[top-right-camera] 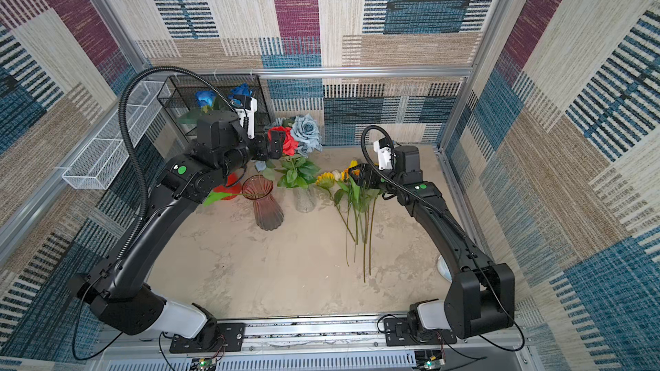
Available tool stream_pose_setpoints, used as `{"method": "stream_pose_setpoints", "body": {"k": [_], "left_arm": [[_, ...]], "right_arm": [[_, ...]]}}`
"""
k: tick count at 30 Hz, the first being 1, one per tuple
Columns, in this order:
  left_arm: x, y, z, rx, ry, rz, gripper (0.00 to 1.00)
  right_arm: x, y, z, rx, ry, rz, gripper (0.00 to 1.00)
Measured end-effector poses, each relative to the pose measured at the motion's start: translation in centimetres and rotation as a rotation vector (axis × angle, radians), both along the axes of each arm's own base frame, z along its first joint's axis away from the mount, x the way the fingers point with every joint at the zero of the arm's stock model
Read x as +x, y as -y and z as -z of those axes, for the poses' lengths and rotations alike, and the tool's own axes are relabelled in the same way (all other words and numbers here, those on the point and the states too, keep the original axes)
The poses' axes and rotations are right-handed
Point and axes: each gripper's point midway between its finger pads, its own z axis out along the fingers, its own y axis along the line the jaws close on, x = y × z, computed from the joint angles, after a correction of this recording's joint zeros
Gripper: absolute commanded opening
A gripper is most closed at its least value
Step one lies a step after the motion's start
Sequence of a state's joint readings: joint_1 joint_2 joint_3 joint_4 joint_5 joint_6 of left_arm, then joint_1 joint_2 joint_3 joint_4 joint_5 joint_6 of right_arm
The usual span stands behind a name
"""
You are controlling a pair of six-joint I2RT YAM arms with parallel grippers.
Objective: Pick out yellow flowers from the vase
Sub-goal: Adjust the flower in the vase.
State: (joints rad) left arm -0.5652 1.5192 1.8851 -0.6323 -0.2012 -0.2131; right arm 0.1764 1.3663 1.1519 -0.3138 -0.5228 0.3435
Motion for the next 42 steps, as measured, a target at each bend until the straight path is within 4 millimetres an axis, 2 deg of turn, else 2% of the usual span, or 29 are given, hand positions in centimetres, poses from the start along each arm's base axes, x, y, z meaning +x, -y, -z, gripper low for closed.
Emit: {"method": "stream_pose_setpoints", "body": {"k": [6,12,18,22,24,25,27,31,36,40,42], "left_arm": [[1.3,1.0,1.5,0.014,-0.033,0.013,0.99],[2.3,3.0,1.6,-0.012,-0.048,0.076,0.99],[1.7,4.3,0.4,-0.058,-0.041,0.147,0.99],[-0.2,4.0,-2.7,-0.111,0.02,0.193,0.99],[-1.0,3.4,-4.9,-0.14,0.073,0.198,0.99],[-1.4,3.2,-5.6,-0.15,0.088,0.206,1.0],[-2.1,2.3,-6.5,-0.16,0.11,0.197,0.99],[-3.8,0.3,-4.9,-0.151,0.102,0.158,0.99],[-7.2,-2.9,-3.0,-0.157,0.099,0.104,0.99],[-8.1,-4.9,-2.1,-0.145,0.1,0.037,0.99],[-8.2,-5.5,-1.3,-0.129,0.084,0.013,0.99]], "right_arm": [[0.0,0.4,-0.4,0.007,0.013,0.004,0.88],[0.1,0.8,-0.4,0.015,0.012,0.005,0.88],[0.0,1.2,-0.6,0.025,0.019,0.005,0.89],[0.0,1.4,-0.8,0.03,0.025,0.005,0.94],[0.0,1.4,-0.8,0.03,0.028,0.006,0.97],[0.0,1.5,-0.8,0.031,0.029,0.008,0.99],[-0.1,1.7,-0.8,0.032,0.037,0.013,0.96],[-0.3,2.3,-1.3,0.046,0.058,0.033,0.96],[-0.2,2.6,-2.2,0.063,0.095,0.046,0.96],[0.0,2.6,-2.1,0.082,0.1,0.051,0.96],[0.4,1.9,-2.3,0.091,0.116,0.034,0.96]]}}
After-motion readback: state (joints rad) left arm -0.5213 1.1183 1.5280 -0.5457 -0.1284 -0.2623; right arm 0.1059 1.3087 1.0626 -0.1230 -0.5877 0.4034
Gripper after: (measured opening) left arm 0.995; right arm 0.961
